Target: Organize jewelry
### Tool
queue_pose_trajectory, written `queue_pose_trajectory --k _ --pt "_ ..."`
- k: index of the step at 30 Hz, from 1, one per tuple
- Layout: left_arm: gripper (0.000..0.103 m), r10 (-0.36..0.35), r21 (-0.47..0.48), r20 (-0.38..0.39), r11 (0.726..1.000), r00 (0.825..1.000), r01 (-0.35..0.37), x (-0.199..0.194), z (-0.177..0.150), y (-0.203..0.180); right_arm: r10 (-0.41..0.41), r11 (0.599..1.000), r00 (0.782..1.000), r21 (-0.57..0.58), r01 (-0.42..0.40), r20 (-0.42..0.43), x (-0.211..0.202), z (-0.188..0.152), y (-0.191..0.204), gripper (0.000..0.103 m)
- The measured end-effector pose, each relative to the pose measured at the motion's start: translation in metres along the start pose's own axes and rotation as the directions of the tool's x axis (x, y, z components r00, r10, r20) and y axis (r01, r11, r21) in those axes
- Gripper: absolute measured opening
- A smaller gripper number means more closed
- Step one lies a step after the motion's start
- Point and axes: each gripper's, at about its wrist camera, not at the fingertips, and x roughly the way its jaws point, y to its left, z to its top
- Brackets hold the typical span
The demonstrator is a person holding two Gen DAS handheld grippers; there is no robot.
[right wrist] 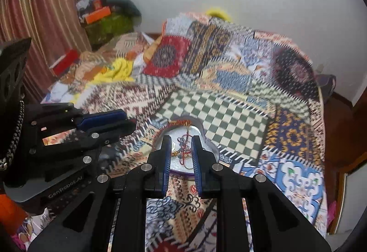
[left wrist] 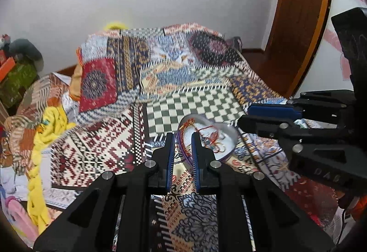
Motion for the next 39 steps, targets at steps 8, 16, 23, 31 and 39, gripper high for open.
queue_pose_trajectory --k 8,16,23,31,39 --pt "0.013 0.012 0.019 0.176 1.000 0.984 -0.015 -0.087 0.010 -0.022 -0.041 0.999 0.988 -0.016 0.044 0.148 -0.079 0.003 0.019 0.016" --pt "0.014 0.038 0.010 0.402 0.999 0.915 -0.046 -0.183 0.008 -0.039 -0.083 0.996 0.906 0.020 0.082 0.414 -0.174 -0.008 0.044 0.016" --pt "0.042 0.085 0.004 0.593 0.994 0.801 -0.108 -0.248 -0.013 -0.057 -0.119 0.993 0.787 0.057 0.106 0.605 -0.233 -0.033 0.067 0.039" --pt "0.086 0.118 -0.042 0.615 0.992 0.779 -0.117 -0.258 -0.029 -0.064 -0.242 0.968 0.668 0.128 0.217 0.703 -0.254 -0.052 0.091 0.092" --pt "0.095 0.137 -0.067 0.607 0.990 0.783 -0.121 -0.262 -0.038 -0.064 -0.311 0.947 0.670 0.161 0.277 0.674 -0.246 -0.059 0.095 0.103"
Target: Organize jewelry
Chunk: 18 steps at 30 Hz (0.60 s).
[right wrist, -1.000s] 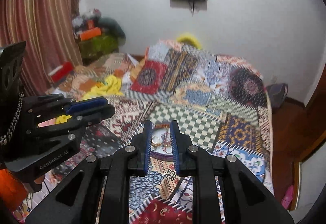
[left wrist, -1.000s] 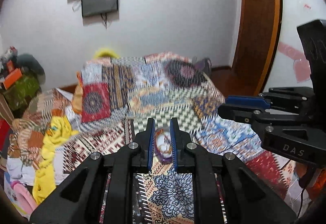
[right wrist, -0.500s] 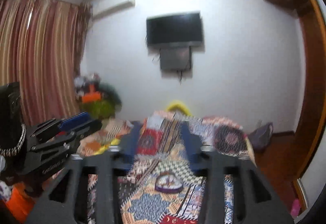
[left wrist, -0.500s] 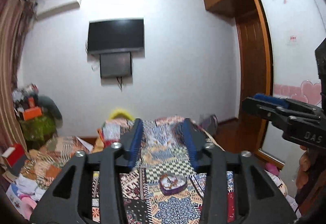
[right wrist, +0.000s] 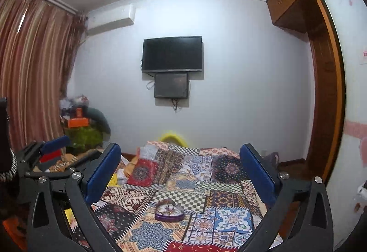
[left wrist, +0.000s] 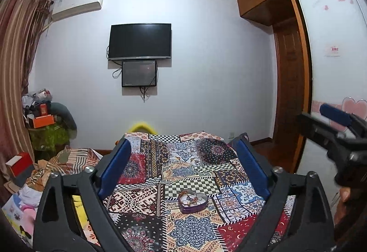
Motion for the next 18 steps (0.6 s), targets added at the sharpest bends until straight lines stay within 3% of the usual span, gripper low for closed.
queue_pose_trajectory --k 18 --pt "0.096 0.032 -0.006 -0.021 0.999 0.999 -0.032 -0.003 -0.008 0.000 0.019 1.000 0.998 0.011 -0.018 -0.052 -0.009 -0.009 -0.006 0.103"
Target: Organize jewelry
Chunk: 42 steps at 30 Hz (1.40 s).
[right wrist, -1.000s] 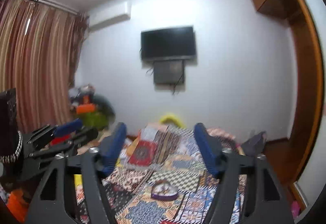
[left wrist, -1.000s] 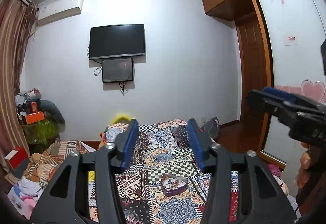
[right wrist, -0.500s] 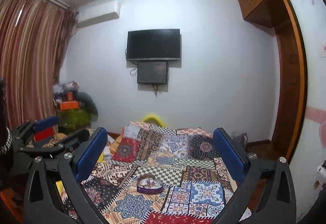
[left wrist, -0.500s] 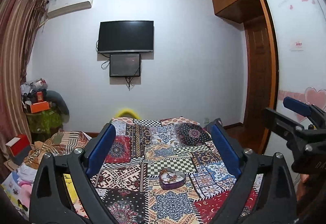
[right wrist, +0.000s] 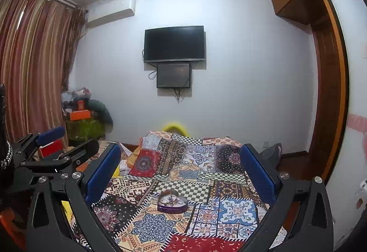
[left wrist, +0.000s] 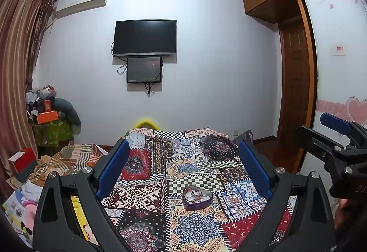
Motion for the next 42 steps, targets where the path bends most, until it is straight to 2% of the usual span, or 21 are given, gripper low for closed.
queue_pose_trajectory --k 14,42 --pt "0.096 0.004 -0.017 -0.025 1.000 1.000 -0.005 0.006 -0.002 0.008 0.008 1.000 1.000 -0.010 -0.008 -0.012 0.002 0.003 0.002 0.103" --pt "0.097 -0.031 -0.042 -0.066 0.999 0.997 0.028 0.017 -0.005 0.011 0.007 1.000 1.000 0.023 -0.006 -0.023 0.002 0.003 -0.004 0.103"
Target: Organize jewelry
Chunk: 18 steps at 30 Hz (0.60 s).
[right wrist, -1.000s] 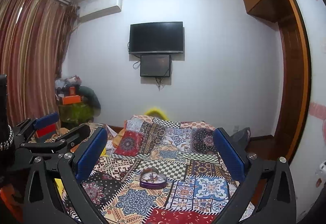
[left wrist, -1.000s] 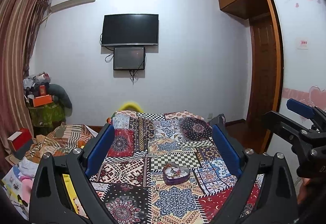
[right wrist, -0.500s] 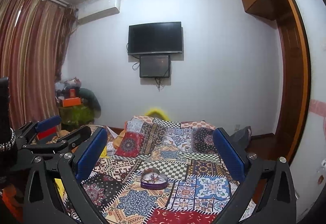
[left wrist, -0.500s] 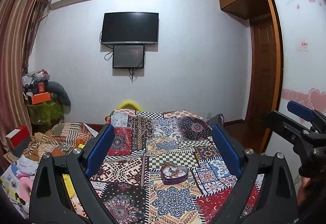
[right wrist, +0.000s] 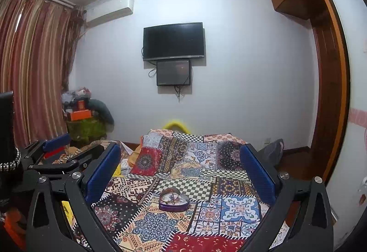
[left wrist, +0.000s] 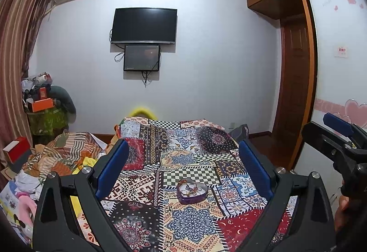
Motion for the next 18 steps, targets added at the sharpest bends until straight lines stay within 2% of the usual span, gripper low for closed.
queue_pose_trajectory --k 18 --pt "0.097 -0.030 -0.001 -0.024 1.000 0.999 0.030 0.0045 -0.0031 -0.0020 -0.005 1.000 1.000 0.011 0.005 -0.004 0.0011 -0.0003 -0.0026 0.103"
